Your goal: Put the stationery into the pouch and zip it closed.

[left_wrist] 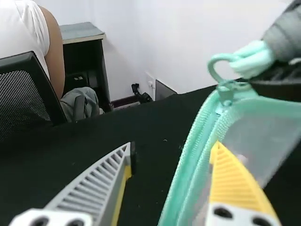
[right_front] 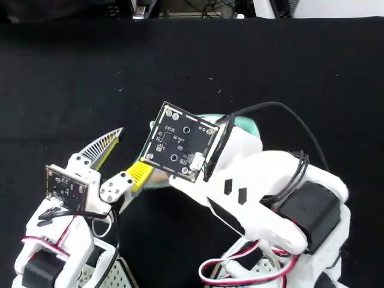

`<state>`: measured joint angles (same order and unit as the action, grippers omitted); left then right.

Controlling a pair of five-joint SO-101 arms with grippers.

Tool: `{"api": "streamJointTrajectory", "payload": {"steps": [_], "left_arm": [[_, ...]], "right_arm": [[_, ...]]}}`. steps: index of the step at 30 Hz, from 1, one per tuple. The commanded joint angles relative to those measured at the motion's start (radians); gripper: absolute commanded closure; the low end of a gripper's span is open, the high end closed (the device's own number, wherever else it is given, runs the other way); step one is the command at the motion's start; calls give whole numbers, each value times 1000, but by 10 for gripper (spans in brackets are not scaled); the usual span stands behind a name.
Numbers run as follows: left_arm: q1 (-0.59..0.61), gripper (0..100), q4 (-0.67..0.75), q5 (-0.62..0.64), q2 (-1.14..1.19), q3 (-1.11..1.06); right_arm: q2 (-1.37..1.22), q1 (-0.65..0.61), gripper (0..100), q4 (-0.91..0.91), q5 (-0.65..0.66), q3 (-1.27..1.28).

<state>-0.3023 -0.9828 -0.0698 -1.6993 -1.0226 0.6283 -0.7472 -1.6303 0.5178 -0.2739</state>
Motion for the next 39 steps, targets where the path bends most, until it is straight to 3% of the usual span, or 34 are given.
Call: {"api": "streamJointTrajectory", "payload": {"steps": [1,4,10,18,31,37,39], "left_arm": [[13,726,-92,-8,5,131],[1,726,-127,-8,5,156],[-151,726,-87,-9,12,91],[-50,726,133,-3,12,-96],[-36,732,147,0,12,-79],[-36,966,150,-17,9,-70],[-36,968,149,-60,8,-68]], "right_arm": [[1,28,986,92,-6,45],[4,34,986,140,-6,85],[5,29,986,144,-8,84],[7,-20,986,130,-14,82],[7,-37,986,124,-14,84],[8,-37,986,124,-14,84],[8,-35,986,124,-12,84]]}}
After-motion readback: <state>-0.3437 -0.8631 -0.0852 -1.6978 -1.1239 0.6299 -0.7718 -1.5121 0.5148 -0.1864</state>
